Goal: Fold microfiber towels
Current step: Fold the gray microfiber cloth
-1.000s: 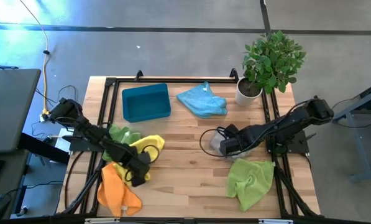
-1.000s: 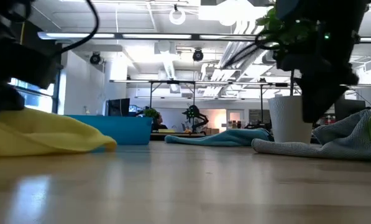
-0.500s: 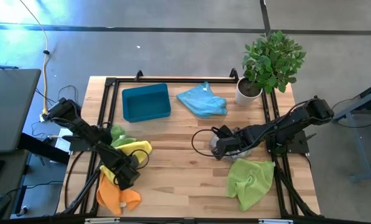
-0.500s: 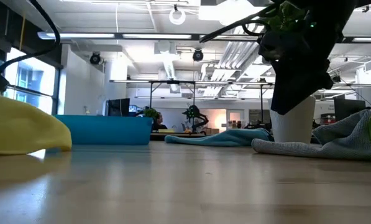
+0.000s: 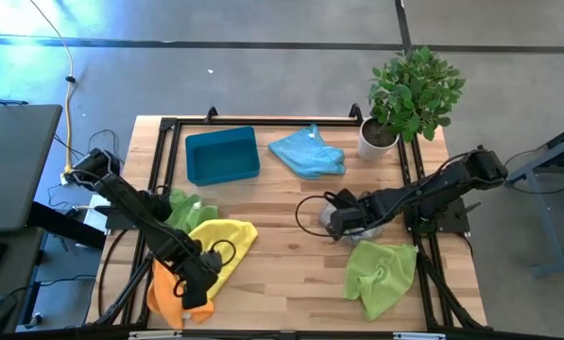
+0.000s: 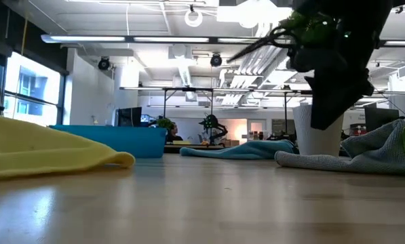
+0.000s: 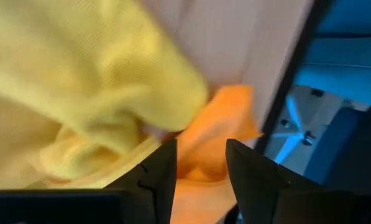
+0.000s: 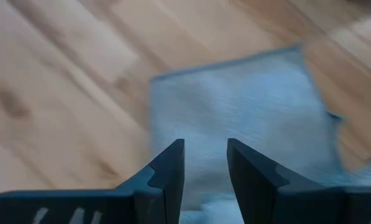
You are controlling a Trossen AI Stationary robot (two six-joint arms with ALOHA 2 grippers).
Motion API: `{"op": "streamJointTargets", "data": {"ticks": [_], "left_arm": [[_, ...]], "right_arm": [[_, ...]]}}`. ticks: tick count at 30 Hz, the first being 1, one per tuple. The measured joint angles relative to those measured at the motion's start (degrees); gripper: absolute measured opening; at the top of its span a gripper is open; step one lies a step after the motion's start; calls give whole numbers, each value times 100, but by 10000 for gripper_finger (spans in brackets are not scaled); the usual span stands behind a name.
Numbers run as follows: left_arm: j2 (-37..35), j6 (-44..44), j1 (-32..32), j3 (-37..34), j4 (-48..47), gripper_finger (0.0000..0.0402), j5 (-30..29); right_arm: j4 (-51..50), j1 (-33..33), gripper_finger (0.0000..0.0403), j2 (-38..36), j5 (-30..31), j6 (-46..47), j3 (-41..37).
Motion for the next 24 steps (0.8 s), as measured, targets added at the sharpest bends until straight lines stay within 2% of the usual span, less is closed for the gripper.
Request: {"op": "streamJointTargets", "data": {"ticks": [5,12,20,24], "left_arm": [[-4,123,9,306,1,129,-353],[-4,121,13,362,-5,129,-437],[-4,110,13,362,-3,129,-563],[-4,110,13,362,-3,129,-566]], "right_arm": [[-515,-107,136,0,-168,-2,0],[-562,-198,179,0,-1321,-2,0],[-739,-184,183,0,-1450,-2,0],[-719,-182,179,0,-1792,-1,-9]]}}
